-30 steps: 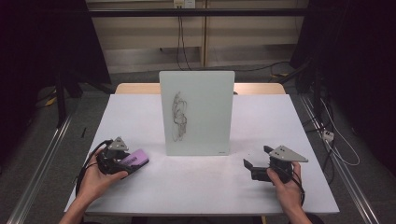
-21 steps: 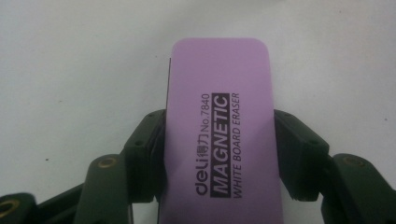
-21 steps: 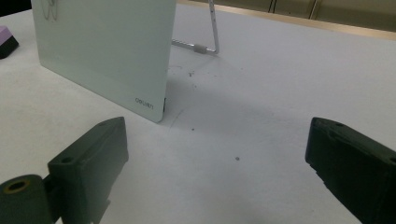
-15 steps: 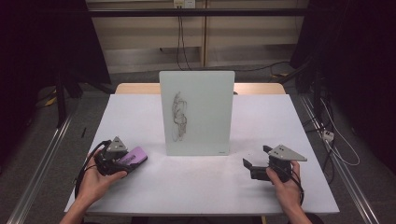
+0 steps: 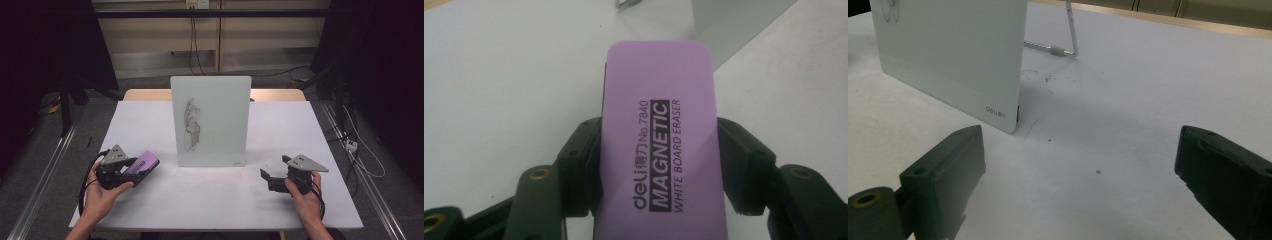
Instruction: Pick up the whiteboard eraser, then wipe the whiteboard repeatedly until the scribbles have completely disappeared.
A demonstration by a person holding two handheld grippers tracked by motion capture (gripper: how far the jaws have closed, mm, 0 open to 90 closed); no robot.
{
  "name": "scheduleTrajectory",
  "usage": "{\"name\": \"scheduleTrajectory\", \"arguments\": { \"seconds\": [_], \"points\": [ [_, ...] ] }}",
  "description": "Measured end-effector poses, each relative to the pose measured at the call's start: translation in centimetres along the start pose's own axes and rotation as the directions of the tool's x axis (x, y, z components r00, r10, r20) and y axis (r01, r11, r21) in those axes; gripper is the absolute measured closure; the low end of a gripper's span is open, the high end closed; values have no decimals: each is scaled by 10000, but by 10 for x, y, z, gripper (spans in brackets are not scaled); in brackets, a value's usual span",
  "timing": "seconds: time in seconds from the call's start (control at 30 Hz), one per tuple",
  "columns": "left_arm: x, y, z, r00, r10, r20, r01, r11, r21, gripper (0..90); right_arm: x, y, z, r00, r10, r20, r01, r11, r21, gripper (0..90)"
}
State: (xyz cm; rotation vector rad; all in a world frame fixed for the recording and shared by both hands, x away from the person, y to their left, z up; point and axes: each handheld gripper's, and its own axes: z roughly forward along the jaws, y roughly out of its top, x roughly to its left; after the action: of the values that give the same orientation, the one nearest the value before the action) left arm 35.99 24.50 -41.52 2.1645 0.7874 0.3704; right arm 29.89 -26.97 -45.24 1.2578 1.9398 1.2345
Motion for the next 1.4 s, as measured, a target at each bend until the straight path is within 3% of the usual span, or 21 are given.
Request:
{"name": "scheduleTrajectory", "arguments": {
  "seconds": [0.13,0.43,0.6,0.63,0.67,0.8,0.9,0.93,1.23,1.4],
  "points": [
    [-3,1,0,9998,188,-1,-188,9998,-62,410,-1,-1,-2,10000,-14,-1,14,10000,-22,62],
    [-3,2,2,9996,-1,275,12,9992,-399,409,-2,-1,0,9999,134,60,-134,9999,-3,62],
    [-9,3,3,9989,185,423,-164,9986,-503,410,-1,0,3,10000,75,13,-75,10000,55,62],
    [-10,4,2,9988,375,326,-357,9979,-546,410,-1,0,3,10000,77,-1,-77,10000,48,62],
    [-12,5,1,9991,283,301,-263,9977,-632,410,-1,0,2,10000,80,2,-80,10000,32,62],
    [-15,11,-2,9982,478,375,-447,9958,-796,410,0,-2,-1,10000,-17,-18,17,10000,-7,55],
    [-18,17,-2,9966,484,661,-409,9930,-1109,409,0,-3,-5,10000,-23,-43,23,10000,-77,54],
    [-19,20,-2,9961,635,611,-564,9922,-1115,409,0,-3,-6,10000,11,-55,-11,10000,-95,54],
    [-25,41,-2,9950,615,782,-497,9882,-1451,409,1,-2,-3,9999,-39,-119,39,10000,-56,55],
    [-30,58,-5,9921,942,829,-803,9843,-1572,409,2,-2,-3,9999,-54,-128,53,10000,-59,55]
  ]
}}
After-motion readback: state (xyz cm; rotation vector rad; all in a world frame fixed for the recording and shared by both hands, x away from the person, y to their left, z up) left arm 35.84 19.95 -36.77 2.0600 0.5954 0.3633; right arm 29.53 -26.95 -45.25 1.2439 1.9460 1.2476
